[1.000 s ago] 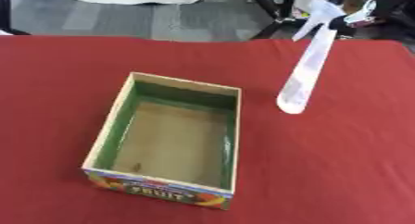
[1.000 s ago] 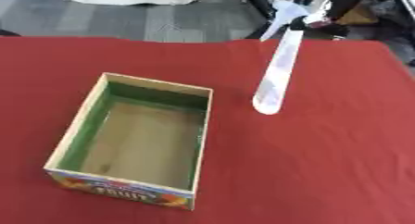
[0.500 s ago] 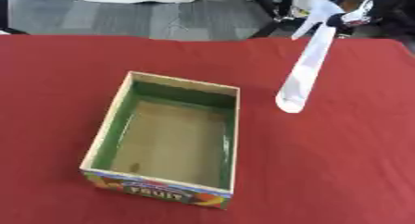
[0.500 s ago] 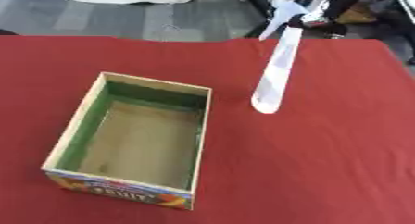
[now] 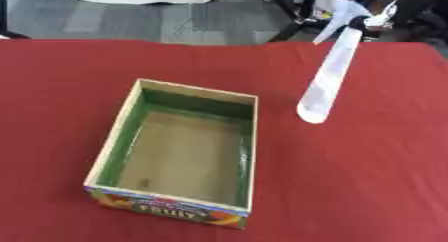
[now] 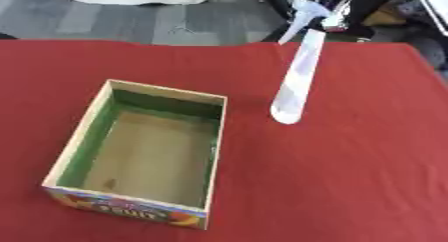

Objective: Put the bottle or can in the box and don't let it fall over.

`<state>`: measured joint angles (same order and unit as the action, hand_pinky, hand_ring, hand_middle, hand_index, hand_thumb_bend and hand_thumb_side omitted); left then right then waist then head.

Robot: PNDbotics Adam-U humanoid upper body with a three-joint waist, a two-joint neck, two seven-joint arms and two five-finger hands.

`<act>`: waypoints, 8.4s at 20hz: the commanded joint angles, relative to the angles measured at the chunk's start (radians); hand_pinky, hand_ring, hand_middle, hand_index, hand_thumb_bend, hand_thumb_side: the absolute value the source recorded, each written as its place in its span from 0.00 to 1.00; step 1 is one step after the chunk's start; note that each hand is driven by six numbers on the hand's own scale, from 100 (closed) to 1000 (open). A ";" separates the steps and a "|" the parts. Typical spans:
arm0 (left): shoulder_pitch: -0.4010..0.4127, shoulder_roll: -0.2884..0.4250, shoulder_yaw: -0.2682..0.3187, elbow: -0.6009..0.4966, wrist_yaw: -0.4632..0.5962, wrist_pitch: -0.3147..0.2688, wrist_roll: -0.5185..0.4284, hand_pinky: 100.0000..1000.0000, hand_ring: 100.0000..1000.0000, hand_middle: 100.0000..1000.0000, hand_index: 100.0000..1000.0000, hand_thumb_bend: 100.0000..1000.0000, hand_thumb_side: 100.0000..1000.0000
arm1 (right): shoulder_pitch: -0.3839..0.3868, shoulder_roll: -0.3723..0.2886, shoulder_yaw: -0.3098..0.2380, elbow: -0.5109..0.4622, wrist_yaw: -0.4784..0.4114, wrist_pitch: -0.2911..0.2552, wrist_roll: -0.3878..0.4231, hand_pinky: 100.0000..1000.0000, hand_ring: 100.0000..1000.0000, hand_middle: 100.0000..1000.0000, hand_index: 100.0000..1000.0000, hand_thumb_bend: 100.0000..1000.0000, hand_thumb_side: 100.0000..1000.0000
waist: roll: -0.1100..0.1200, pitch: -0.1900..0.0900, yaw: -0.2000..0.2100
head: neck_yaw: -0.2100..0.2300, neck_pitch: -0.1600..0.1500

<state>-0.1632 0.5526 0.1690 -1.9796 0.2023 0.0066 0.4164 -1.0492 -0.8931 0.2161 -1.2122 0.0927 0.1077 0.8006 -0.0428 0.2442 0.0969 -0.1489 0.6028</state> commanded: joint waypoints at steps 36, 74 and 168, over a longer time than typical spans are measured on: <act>-0.010 0.003 0.004 -0.020 -0.001 -0.004 -0.008 0.63 0.75 0.75 0.75 0.03 0.65 | -0.016 -0.031 -0.008 -0.014 0.032 -0.044 -0.005 0.71 0.49 0.52 0.63 0.10 0.00 | 0.000 -0.003 0.005 | -0.010 -0.013; -0.008 -0.001 0.008 -0.020 0.001 -0.009 -0.013 0.63 0.74 0.74 0.75 0.02 0.66 | -0.026 -0.032 -0.023 -0.030 0.022 -0.077 -0.102 0.55 0.22 0.22 0.32 0.00 0.00 | -0.008 -0.014 -0.003 | -0.021 -0.004; -0.007 -0.005 0.029 -0.018 0.009 -0.008 0.020 0.64 0.76 0.75 0.75 0.06 0.61 | -0.083 0.027 0.061 -0.319 -0.215 0.115 -0.304 0.78 0.73 0.69 0.77 0.07 0.18 | -0.019 -0.112 -0.006 | 0.042 0.083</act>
<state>-0.1660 0.5341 0.1842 -1.9794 0.2111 0.0015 0.4345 -1.1187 -0.8175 0.3126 -1.5312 -0.1201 0.2202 0.5239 -0.0668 0.1502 0.0925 -0.1127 0.6996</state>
